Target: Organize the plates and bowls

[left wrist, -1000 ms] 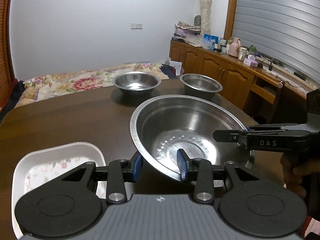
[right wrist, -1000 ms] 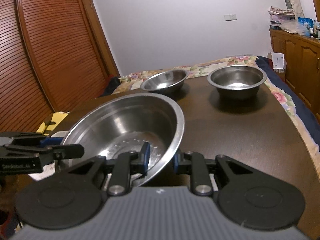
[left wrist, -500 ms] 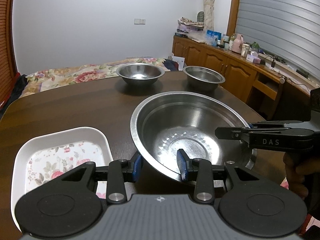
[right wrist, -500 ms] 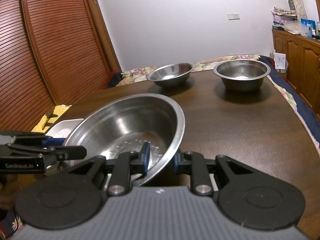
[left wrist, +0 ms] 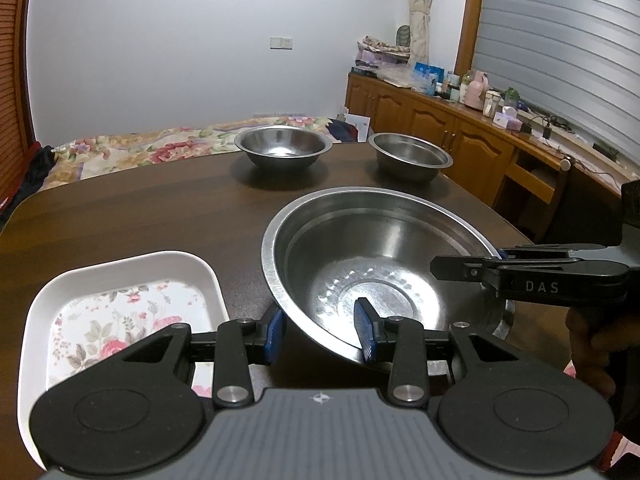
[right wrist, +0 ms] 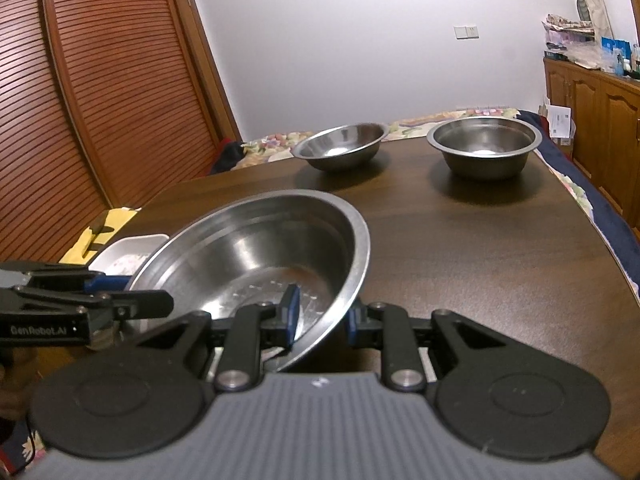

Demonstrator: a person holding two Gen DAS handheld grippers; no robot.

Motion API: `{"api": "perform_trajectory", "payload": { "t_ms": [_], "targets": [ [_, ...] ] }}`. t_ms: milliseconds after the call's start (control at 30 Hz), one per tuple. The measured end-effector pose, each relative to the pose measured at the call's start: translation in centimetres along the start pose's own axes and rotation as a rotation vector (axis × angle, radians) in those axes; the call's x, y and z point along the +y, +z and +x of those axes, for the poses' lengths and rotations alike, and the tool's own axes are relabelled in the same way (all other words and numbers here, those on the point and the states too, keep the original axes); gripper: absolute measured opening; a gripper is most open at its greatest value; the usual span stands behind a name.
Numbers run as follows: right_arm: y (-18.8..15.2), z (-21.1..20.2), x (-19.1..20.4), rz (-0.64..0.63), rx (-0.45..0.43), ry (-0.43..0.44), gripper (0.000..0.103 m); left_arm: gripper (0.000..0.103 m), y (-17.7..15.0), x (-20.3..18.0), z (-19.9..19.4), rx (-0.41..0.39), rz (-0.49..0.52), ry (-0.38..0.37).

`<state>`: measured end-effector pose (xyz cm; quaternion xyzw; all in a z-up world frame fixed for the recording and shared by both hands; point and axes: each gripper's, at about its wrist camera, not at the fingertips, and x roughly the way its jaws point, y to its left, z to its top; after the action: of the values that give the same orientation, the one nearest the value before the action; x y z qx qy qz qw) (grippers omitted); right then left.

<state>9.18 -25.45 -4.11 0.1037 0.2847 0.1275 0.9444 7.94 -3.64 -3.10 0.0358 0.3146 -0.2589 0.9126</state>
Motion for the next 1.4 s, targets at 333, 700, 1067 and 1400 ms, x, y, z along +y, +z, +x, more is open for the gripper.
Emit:
{"api": "perform_trajectory", "payload": {
  "t_ms": [333,700,1067,1400],
  "targets": [
    [-0.2,0.0,-0.1,-0.005,0.002,-0.016,0.044,0.061,-0.1,0.3,-0.3,-0.013,-0.007,0.019],
    [2.1,-1.0,-1.2,-0.03,-0.052,-0.056,0.06,0.074,3.0,0.7,-1.0,-0.083,0.023,0.043],
    [11.0,0.4,-2.8,-0.176,-0.135,-0.081,0.06,0.077,10.5,2.7,2.3,-0.154,0.05,0.116],
    [14.1,7.7,-4.1,-0.187,-0.063,-0.032,0.059,0.076,14.8,4.6,8.2,-0.125,0.019,0.147]
  ]
}}
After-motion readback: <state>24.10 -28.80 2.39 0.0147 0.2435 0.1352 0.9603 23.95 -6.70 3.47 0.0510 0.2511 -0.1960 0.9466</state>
